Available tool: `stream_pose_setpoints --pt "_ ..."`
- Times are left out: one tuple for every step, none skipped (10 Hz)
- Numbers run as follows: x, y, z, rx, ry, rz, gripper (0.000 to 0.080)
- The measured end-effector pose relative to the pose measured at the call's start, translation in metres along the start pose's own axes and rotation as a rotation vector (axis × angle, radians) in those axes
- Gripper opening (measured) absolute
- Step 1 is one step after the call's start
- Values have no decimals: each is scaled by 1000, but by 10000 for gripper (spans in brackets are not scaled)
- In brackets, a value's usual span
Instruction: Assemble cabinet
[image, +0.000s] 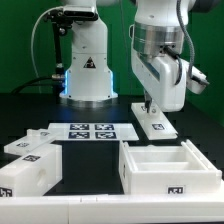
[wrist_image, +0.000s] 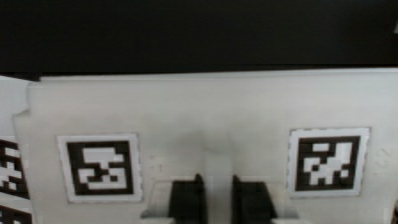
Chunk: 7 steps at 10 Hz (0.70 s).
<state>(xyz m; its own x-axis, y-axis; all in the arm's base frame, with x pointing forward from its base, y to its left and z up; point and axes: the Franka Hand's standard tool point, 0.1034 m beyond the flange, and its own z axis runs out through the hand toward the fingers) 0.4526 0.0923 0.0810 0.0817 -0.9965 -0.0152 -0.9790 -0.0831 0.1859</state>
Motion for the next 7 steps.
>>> stream_pose_setpoints --pt "-6 0 1 -7 71 10 62" --pt "-14 1 -2 -12 138 -15 62" --pt "-18 2 -5 -6 187 -63 62" --pt "-23 3 -5 -5 241 -65 62" --pt "-33 5 1 -8 270 -90 62" --pt "-34 6 2 -17 246 -104 62" --pt "-34 3 2 0 240 -88 62"
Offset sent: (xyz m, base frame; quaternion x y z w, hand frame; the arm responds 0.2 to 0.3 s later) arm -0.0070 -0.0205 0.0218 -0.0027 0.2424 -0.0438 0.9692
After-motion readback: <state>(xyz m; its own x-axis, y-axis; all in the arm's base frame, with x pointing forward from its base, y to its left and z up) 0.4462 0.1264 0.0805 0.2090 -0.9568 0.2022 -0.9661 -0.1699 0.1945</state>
